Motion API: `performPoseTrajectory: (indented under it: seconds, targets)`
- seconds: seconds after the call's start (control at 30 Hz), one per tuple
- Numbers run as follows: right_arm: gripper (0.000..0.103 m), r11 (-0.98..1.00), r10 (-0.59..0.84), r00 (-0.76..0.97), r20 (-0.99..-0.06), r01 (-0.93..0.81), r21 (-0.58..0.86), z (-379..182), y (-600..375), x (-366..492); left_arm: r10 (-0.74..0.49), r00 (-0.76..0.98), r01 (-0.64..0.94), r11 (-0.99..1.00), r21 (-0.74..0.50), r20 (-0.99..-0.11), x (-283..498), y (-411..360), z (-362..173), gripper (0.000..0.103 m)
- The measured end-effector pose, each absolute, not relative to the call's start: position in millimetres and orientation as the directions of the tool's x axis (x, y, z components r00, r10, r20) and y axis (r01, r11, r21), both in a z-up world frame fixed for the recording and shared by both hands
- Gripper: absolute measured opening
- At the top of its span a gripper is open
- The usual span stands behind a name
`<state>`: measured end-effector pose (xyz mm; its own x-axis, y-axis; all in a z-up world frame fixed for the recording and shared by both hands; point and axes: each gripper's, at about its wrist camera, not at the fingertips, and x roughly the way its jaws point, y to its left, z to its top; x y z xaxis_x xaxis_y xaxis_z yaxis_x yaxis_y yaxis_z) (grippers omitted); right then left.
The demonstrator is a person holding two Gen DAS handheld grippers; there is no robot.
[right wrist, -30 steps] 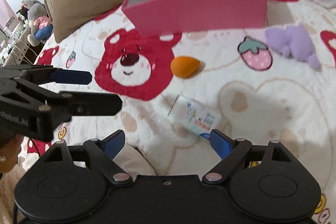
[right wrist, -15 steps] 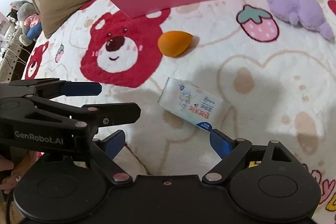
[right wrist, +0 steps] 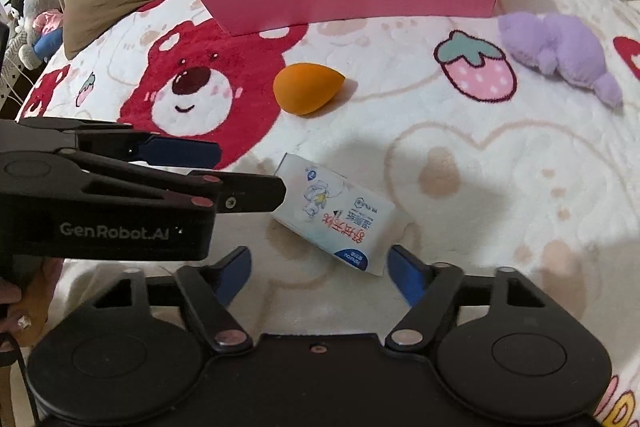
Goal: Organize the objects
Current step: 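Close the left tool on the white tissue packet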
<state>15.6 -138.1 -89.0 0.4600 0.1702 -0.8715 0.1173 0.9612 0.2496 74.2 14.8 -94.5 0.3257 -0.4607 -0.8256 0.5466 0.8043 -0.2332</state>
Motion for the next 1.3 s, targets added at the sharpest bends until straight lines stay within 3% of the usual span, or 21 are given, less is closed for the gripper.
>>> performPoseTrajectory:
  seconds: [0.3, 0.43, 0.57, 0.73, 0.97, 1.3]
  targets:
    - [0.049, 0.978, 0.097, 0.468, -0.878, 0.120, 0.173, -95.8, -137.7, 15.3, -0.526, 0.282, 0.551, 0.773, -0.313, -0.802, 78.3, 14.4, -104.3, 0.038]
    - [0.048, 0.992, 0.064, 0.494, -0.867, 0.066, 0.111, -88.1, -132.1, 18.6, -0.591, 0.227, 0.506, 0.751, -0.425, -0.774, 83.9, 20.1, -102.6, 0.038]
    - [0.050, 0.998, 0.059, 0.525, -0.849, -0.017, 0.058, -80.0, -126.9, 24.9, -0.640, 0.211, 0.468, 0.730, -0.498, -0.739, 88.5, 23.7, -100.0, 0.038]
    - [0.054, 0.998, 0.067, 0.535, -0.842, -0.050, 0.047, -82.9, -128.6, 30.4, -0.565, 0.263, 0.454, 0.788, -0.417, -0.782, 93.0, 27.7, -104.1, 0.038]
    - [0.072, 0.995, 0.093, 0.536, -0.839, -0.024, 0.095, -86.1, -135.7, 27.8, -0.495, 0.237, 0.378, 0.840, -0.390, -0.836, 106.7, 38.3, -116.7, 0.043]
    - [0.073, 0.988, 0.149, 0.564, -0.812, -0.058, 0.142, -96.0, -134.3, 26.4, -0.549, 0.243, 0.369, 0.815, -0.447, -0.800, 94.1, 27.3, -125.9, 0.039]
